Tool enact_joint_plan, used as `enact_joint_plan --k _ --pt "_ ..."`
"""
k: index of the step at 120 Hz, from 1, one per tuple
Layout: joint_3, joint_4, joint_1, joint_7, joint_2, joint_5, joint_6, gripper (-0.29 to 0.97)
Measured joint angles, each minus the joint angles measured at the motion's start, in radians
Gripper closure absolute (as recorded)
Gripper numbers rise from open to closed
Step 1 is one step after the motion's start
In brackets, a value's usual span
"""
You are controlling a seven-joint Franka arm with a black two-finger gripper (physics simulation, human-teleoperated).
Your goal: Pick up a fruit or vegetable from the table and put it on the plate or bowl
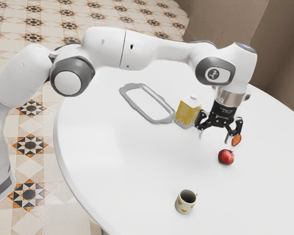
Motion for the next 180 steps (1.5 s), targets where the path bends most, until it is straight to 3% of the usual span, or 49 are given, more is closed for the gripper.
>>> enact_joint_plan --k 72,129,180 --pt "0.005 -0.012 0.072 0.168 0.027 -0.003 0.086 0.00" --pt "-0.020 -0.011 0.050 0.264 0.102 -0.004 0.321 0.00" --pt "-0.009 -0.055 0.041 0.296 0.097 -0.008 0.375 0.00"
